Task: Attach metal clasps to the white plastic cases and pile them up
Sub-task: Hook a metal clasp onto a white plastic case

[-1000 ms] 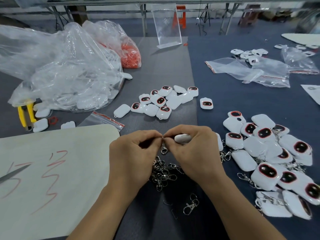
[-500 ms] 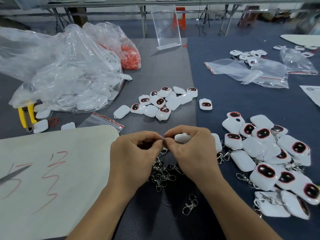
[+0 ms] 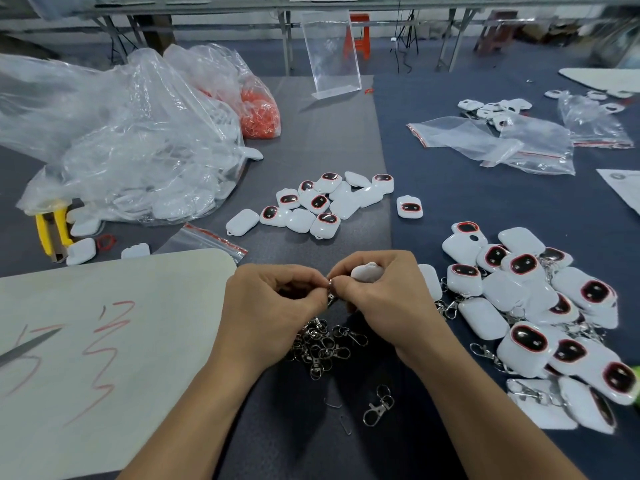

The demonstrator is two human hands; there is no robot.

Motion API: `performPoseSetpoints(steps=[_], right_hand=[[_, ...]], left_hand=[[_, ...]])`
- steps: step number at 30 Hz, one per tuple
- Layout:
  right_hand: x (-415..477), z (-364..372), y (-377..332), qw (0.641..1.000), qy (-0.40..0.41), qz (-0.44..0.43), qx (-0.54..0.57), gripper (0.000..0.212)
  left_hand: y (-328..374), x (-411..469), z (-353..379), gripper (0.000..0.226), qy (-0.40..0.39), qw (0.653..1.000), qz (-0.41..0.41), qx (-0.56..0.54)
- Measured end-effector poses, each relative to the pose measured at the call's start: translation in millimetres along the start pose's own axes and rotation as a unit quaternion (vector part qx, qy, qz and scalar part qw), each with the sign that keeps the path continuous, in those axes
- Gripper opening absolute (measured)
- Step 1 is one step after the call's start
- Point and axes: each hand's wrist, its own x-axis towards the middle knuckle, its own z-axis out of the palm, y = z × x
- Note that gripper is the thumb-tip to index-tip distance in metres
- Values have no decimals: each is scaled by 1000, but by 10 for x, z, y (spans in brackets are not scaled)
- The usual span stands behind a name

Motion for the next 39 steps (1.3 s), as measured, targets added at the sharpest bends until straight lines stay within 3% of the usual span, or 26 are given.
performPoseSetpoints(steps=[8,11,14,16,19,22,25,29,31,33,35,39], right_hand=[[-12,-22,-5,999,-49,-10,-14,19],[17,-13,25,998,39,-19,-38,18],[0,-8,47,979,63,-59,-186,28],[-41,51,19,958,11,-88,-273,41],[-79,197,-29,910,-127,-145,-366,62],[-100,263,-38,909,-225,-135,-325,66],[-116,170,-46,946,-209,-99,-225,60],[14,-30,-14,992,-40,-22,-120,34],[52,-85,5,994,-2,12,-105,31],[66,-130,29,986,11,25,-165,27],[65,-139,42,979,9,16,-205,23],[67,-125,38,975,-15,-29,-221,12]], left_hand=[[-5,-19,-7,8,-27,1000,-16,-2],[-25,38,12,9,50,997,-38,-33],[-72,134,-50,13,145,985,-62,-73],[-110,173,-115,16,195,975,-71,-81],[-153,192,-182,16,227,970,-75,-47],[-173,191,-213,16,232,970,-76,15],[-142,142,-176,20,173,975,-43,135],[-127,90,-103,20,9,975,28,221],[-145,86,-97,26,-24,972,41,231],[-156,84,-65,18,-38,964,58,258],[-137,76,-23,9,-56,954,81,283],[-140,70,30,15,-89,946,87,299]])
